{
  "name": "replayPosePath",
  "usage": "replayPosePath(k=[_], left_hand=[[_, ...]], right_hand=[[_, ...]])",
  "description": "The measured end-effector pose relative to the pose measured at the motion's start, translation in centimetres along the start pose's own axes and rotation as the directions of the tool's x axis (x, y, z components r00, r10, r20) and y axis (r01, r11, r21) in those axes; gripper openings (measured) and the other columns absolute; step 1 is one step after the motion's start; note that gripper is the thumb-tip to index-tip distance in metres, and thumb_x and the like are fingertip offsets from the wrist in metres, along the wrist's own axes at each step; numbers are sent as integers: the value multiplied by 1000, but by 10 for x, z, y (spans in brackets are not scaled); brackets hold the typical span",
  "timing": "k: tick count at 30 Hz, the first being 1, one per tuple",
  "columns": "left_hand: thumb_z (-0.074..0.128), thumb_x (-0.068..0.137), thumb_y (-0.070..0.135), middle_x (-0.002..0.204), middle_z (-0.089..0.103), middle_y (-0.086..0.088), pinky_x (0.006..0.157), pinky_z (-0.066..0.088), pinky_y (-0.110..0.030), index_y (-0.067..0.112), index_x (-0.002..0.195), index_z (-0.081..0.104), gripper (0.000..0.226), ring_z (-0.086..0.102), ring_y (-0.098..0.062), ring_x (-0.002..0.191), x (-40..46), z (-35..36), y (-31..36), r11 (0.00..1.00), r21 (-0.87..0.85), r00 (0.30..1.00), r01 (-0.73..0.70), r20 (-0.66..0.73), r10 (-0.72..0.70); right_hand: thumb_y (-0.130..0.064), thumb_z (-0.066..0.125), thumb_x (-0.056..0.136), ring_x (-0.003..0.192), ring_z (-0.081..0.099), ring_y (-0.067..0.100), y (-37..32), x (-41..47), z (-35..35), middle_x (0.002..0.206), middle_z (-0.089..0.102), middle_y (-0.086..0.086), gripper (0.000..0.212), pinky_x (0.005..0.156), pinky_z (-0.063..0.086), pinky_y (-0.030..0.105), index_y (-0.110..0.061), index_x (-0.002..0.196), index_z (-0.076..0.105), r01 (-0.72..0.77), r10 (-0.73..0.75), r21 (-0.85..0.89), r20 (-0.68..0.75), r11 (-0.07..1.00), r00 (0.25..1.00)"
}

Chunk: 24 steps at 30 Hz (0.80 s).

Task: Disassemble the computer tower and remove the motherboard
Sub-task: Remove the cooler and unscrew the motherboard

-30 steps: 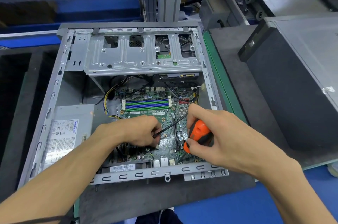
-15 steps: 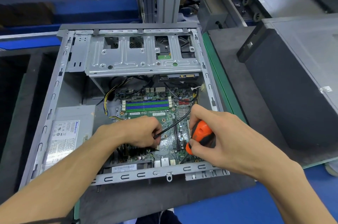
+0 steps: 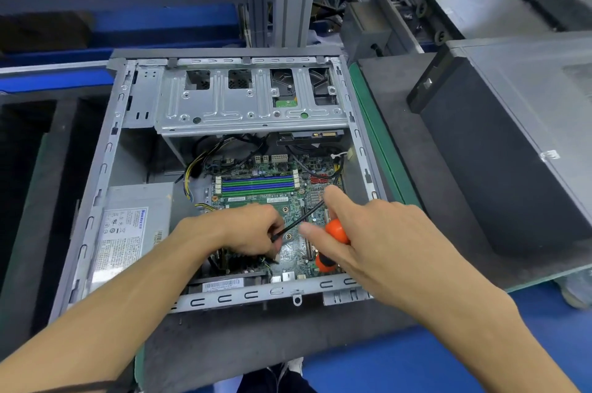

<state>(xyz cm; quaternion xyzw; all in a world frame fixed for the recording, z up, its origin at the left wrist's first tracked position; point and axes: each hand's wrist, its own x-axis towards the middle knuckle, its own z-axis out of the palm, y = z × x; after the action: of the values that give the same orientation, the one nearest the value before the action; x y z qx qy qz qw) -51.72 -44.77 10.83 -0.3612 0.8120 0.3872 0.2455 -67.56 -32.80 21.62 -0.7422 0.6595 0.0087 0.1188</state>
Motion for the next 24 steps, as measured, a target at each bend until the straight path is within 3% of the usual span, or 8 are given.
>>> replayPosePath(k=[3,7,12,16,20,24], left_hand=[[66,91,20,75,58,6,58,39,-23,22,80,58,13,50,-9,65,-1,1,-1,1000,-30,1000,-2,9,2],[64,92,21,77,59,1,60,40,-25,15,87,62,9,51,-13,67,-1,2,-2,1000,-24,1000,-17,-17,17],[63,91,22,83,62,-3,65,45,-31,14,89,62,8,53,-18,72,-2,4,-4,1000,-6,1000,-18,-21,18],[63,91,21,84,64,-3,69,49,-33,14,88,63,7,56,-18,73,-1,5,-7,1000,1,999,-23,-27,23],[62,91,20,82,65,-1,70,50,-34,17,86,62,6,56,-17,71,-1,5,-6,999,6,999,-46,-25,46],[60,91,18,82,62,-1,66,48,-32,15,86,61,5,54,-16,70,-1,6,-4,998,16,998,-60,-16,61]], right_hand=[[-60,25,96,46,27,12,-3,-4,-4,57,34,-5,37,44,15,30,-32,85,3,-98,98,-46,13,994,995],[-55,34,86,52,37,7,-6,-11,-7,66,46,-8,31,46,22,27,-29,88,18,-126,126,0,79,992,989],[-57,26,96,49,25,13,-19,-12,-2,63,33,-6,33,46,15,31,-26,87,18,-161,166,-120,31,980,986],[-54,25,103,52,27,18,-18,-14,-2,65,32,-5,34,49,21,36,-24,87,18,-267,272,-121,24,956,962],[-51,30,103,52,29,16,-23,-18,-3,65,35,-7,35,49,23,36,-27,88,11,-227,231,-90,45,970,972],[-48,40,97,58,39,17,-31,-18,-3,77,46,-7,27,50,24,33,-31,98,20,-162,162,-13,84,987,983]])
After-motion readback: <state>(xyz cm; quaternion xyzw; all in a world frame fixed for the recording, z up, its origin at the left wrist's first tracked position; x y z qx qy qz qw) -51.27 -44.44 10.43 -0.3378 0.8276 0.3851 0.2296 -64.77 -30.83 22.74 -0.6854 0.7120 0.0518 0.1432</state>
